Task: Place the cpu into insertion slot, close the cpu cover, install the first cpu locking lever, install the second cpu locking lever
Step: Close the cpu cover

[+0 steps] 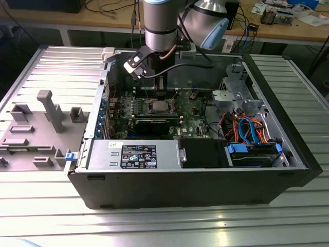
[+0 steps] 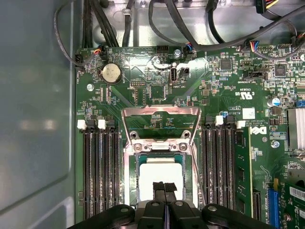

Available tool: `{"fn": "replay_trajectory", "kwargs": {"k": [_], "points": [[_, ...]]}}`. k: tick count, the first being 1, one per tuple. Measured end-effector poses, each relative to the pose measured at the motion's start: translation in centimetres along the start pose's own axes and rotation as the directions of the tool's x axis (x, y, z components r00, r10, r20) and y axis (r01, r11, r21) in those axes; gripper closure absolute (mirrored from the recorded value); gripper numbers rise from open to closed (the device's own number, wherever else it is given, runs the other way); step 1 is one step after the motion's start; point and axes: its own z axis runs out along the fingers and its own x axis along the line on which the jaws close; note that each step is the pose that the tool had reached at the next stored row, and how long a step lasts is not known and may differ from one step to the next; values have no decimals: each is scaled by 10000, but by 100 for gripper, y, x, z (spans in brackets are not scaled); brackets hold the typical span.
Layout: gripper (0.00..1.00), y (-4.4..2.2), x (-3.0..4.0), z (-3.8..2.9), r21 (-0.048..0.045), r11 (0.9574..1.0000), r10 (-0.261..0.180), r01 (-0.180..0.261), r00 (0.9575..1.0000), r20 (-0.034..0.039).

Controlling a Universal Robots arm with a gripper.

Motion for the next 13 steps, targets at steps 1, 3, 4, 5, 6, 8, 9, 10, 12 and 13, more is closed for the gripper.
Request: {"fn": "replay_trajectory", "kwargs": {"k": [1, 3, 4, 5, 6, 8, 9, 10, 12, 13], "points": [[89, 0, 0, -3, 0, 10000, 0, 0, 10000, -1], [89, 1, 0, -8, 0, 10000, 0, 0, 10000, 0], [89, 1, 0, -10, 1, 10000, 0, 0, 10000, -1], [89, 1, 0, -14, 0, 10000, 0, 0, 10000, -2], [89, 1, 0, -18, 2, 10000, 0, 0, 10000, -2], [89, 2, 0, -40, 4, 10000, 0, 0, 10000, -3], [89, 3, 0, -49, 6, 10000, 0, 0, 10000, -3], [89, 3, 1, -50, 7, 10000, 1, -1, 10000, -12], [89, 3, 0, -52, 10, 10000, 1, -1, 10000, -10], [89, 3, 0, -52, 10, 10000, 1, -1, 10000, -10]]}}
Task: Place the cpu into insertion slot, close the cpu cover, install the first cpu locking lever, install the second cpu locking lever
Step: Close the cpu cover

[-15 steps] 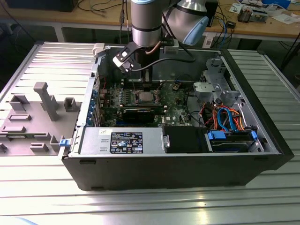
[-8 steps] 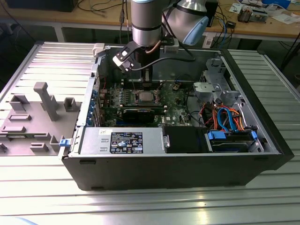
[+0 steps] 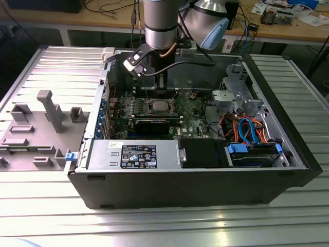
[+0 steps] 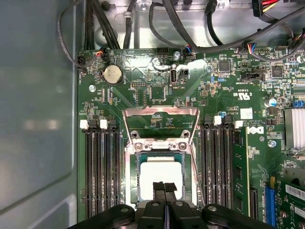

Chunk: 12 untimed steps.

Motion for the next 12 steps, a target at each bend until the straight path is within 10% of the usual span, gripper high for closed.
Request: {"fn": "replay_trajectory", "kwargs": {"k": [6, 12], "points": [[89, 0, 0, 0, 69, 10000, 14, -13, 9998, -200], [89, 0, 0, 0, 69, 10000, 14, -12, 9998, -206]]}}
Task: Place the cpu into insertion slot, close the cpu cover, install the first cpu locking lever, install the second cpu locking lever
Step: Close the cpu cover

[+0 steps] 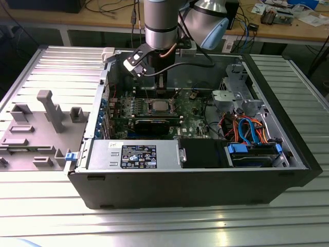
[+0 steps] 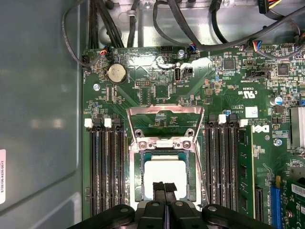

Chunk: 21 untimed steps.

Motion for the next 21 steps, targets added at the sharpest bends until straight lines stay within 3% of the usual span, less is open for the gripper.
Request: {"fn": "replay_trajectory", "kwargs": {"k": [8, 19, 21], "points": [[89, 2, 1, -38, 2, 10000, 0, 0, 10000, 1], [89, 2, 1, -40, 3, 10000, 1, -1, 10000, -14], [89, 15, 1, -39, 43, 10000, 0, 0, 10000, -15]]}}
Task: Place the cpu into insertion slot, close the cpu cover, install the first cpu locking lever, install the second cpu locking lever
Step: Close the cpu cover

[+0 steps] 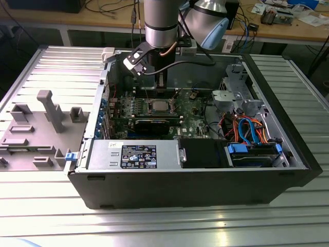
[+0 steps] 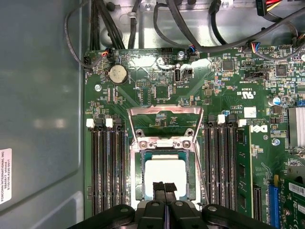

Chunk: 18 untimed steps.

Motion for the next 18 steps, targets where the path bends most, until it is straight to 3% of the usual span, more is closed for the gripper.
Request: {"fn": "replay_trajectory", "kwargs": {"k": [5, 6, 18], "points": [[89, 62, 2, 9, 276, 9996, 10, -10, 10000, 7], [89, 115, 4, 19, 636, 9973, -370, 370, 9993, -3], [89, 121, 8, -84, 638, 9970, -429, 428, 9991, -2]]}}
